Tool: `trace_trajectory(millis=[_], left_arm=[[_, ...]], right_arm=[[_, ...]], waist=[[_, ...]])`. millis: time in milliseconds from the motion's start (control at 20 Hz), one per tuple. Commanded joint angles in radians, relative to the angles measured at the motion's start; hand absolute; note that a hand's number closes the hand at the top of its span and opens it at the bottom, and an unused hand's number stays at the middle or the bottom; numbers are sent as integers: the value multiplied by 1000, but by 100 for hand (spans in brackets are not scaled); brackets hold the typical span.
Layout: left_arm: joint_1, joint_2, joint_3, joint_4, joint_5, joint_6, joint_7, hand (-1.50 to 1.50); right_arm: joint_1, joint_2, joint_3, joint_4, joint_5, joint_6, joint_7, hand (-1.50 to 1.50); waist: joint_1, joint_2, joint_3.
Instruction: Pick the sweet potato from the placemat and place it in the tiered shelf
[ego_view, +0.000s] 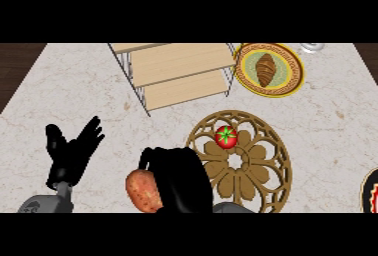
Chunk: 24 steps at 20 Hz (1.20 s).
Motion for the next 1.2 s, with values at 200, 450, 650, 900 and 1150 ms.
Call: trace_trajectory(millis=[200,450,650,900,1150], left_arm=[[29,25,41,23,20,-31,-2,0],[12,-26,5,-9,-24,38,31,0],[23,-8,29,-13,-4,0,14,0],[49,-7,33,7,-13,-15,-12,0],[22,-36,23,38,-28,-12,-23,0]], right_arm=[[-365,1,-37,-192,-5,-5,309,150],[-555,0,-245,-207,-84,104,398,150],[-662,0,-381,-71,-107,137,330,150],[-775,-18,-561,50,-150,182,283,150],[-895,-37,-683,185,-165,180,238,150]], waist=[[-28,-7,-3],[-38,-8,-3],[-33,-3,-3],[-34,-2,-3],[-37,-1,-3]])
